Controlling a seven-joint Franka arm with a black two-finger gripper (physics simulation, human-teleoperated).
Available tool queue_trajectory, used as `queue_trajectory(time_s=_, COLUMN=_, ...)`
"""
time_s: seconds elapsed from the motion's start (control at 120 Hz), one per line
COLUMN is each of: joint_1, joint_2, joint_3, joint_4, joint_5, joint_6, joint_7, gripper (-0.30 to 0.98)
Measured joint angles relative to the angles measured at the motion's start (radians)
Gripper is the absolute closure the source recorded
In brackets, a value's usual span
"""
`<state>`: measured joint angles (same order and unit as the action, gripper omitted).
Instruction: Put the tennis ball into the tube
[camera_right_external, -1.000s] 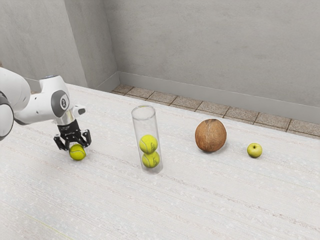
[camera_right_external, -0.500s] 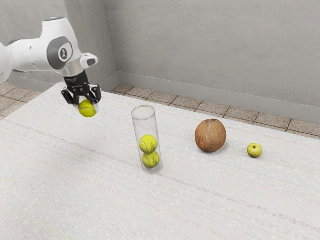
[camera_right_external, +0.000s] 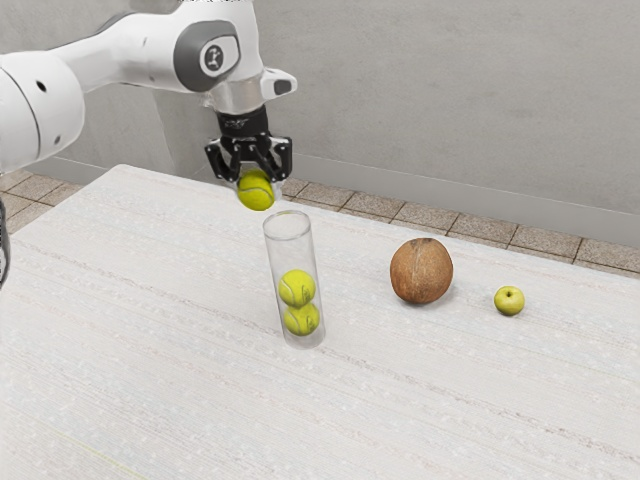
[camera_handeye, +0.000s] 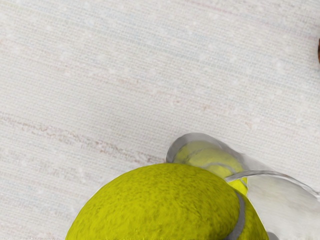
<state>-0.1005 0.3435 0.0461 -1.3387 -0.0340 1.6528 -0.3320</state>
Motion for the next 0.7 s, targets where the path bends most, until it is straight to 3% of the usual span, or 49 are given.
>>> queue_trajectory(time_s=0.367, joint_1=-0.038, joint_2=0.031, joint_3=-0.039, joint_4=0.004, joint_5=-0.009, joint_6=-0.018, joint_7=-0.153, gripper=0.42)
queue_trajectory(time_s=0.7, joint_1=-0.038, joint_2=0.028, joint_3=-0.027, joint_4=-0.013, joint_5=-0.031, joint_6=0.017, joint_7=-0.199, gripper=0.12)
